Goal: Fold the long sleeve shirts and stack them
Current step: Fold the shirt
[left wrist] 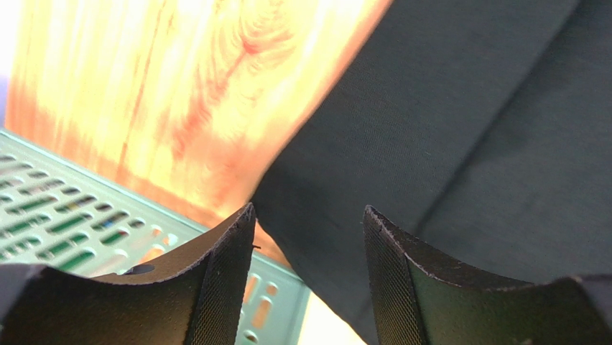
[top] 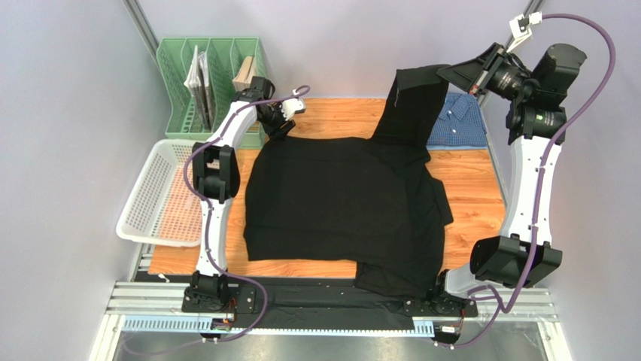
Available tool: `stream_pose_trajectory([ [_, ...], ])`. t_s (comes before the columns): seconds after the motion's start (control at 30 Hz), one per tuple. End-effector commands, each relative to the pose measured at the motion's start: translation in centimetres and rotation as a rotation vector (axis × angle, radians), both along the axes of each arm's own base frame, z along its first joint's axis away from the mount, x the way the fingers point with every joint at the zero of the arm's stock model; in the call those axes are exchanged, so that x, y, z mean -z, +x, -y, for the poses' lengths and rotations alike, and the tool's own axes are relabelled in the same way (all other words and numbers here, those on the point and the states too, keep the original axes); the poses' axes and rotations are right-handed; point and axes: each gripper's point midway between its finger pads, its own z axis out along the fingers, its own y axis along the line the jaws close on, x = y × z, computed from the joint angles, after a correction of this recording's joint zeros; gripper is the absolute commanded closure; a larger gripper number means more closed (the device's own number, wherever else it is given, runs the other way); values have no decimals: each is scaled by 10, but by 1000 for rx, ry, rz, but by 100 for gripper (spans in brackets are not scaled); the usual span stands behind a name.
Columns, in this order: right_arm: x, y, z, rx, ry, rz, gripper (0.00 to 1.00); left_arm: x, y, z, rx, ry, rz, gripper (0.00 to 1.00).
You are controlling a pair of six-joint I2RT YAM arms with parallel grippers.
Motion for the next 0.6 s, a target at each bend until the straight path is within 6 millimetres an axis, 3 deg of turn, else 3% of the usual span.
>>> stream_pose_trajectory([
  [0.0, -42, -37, -14, -45, -16, 120, 100, -6, 23, 2, 61, 13, 94, 37],
  [0.13, -52, -56, -20, -62, -14, 141, 100, 8, 32, -5, 63, 64, 105, 39],
  [0.33, -43, -74, -27, -83, -6, 110, 100, 21, 36, -10, 97, 116, 117, 41],
  [0.57, -32, -86, -31, -107, -4, 77, 100, 39, 34, -13, 153, 183, 112, 50],
])
